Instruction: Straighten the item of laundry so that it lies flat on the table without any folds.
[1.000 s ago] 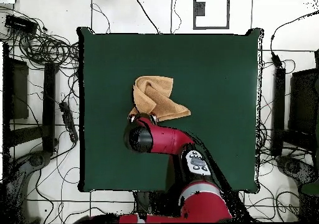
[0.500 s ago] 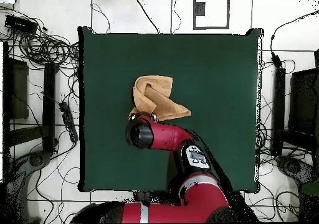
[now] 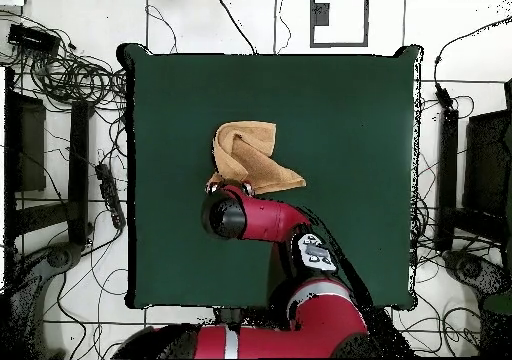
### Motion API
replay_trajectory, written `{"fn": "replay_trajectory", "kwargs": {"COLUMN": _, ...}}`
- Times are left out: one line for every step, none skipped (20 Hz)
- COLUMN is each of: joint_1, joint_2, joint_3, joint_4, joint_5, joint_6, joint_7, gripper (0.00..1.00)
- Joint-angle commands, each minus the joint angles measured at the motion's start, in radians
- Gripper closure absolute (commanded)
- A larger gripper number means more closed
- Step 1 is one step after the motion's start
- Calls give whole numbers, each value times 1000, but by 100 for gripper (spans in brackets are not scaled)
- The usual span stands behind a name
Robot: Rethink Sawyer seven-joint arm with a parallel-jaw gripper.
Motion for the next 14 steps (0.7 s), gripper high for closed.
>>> {"fn": "replay_trajectory", "kwargs": {"joint_1": 26, "joint_2": 12, "joint_3": 33, "joint_4": -61, "joint_5": 57, "joint_6": 37, "joint_7": 194, "gripper": 100}}
{"fn": "replay_trajectory", "kwargs": {"joint_1": 25, "joint_2": 10, "joint_3": 36, "joint_4": -59, "joint_5": 56, "joint_6": 39, "joint_7": 193, "gripper": 100}}
{"fn": "replay_trajectory", "kwargs": {"joint_1": 23, "joint_2": 9, "joint_3": 39, "joint_4": -58, "joint_5": 55, "joint_6": 40, "joint_7": 191, "gripper": 100}}
{"fn": "replay_trajectory", "kwargs": {"joint_1": 17, "joint_2": -1, "joint_3": 48, "joint_4": -50, "joint_5": 53, "joint_6": 47, "joint_7": 190, "gripper": 100}}
{"fn": "replay_trajectory", "kwargs": {"joint_1": 18, "joint_2": -30, "joint_3": 48, "joint_4": -29, "joint_5": 51, "joint_6": 45, "joint_7": 196, "gripper": 100}}
{"fn": "replay_trajectory", "kwargs": {"joint_1": 19, "joint_2": -59, "joint_3": 48, "joint_4": -7, "joint_5": 49, "joint_6": 43, "joint_7": 202, "gripper": 100}}
{"fn": "replay_trajectory", "kwargs": {"joint_1": 26, "joint_2": -114, "joint_3": 39, "joint_4": 30, "joint_5": 52, "joint_6": 61, "joint_7": 213, "gripper": 100}}
{"fn": "replay_trajectory", "kwargs": {"joint_1": 38, "joint_2": -178, "joint_3": 21, "joint_4": 64, "joint_5": 55, "joint_6": 96, "joint_7": 219, "gripper": 100}}
{"fn": "replay_trajectory", "kwargs": {"joint_1": 49, "joint_2": -243, "joint_3": 4, "joint_4": 99, "joint_5": 59, "joint_6": 132, "joint_7": 225, "gripper": 100}}
{"fn": "replay_trajectory", "kwargs": {"joint_1": 62, "joint_2": -282, "joint_3": -15, "joint_4": 115, "joint_5": 61, "joint_6": 161, "joint_7": 226, "gripper": 100}}
{"fn": "replay_trajectory", "kwargs": {"joint_1": 84, "joint_2": -344, "joint_3": -49, "joint_4": 138, "joint_5": 60, "joint_6": 204, "joint_7": 227, "gripper": 100}}
{"fn": "replay_trajectory", "kwargs": {"joint_1": 91, "joint_2": -373, "joint_3": -62, "joint_4": 151, "joint_5": 60, "joint_6": 231, "joint_7": 226, "gripper": 100}}
{"fn": "replay_trajectory", "kwargs": {"joint_1": 94, "joint_2": -417, "joint_3": -72, "joint_4": 172, "joint_5": 57, "joint_6": 264, "joint_7": 221, "gripper": 100}}
{"fn": "replay_trajectory", "kwargs": {"joint_1": 96, "joint_2": -441, "joint_3": -77, "joint_4": 184, "joint_5": 56, "joint_6": 280, "joint_7": 220, "gripper": 100}}
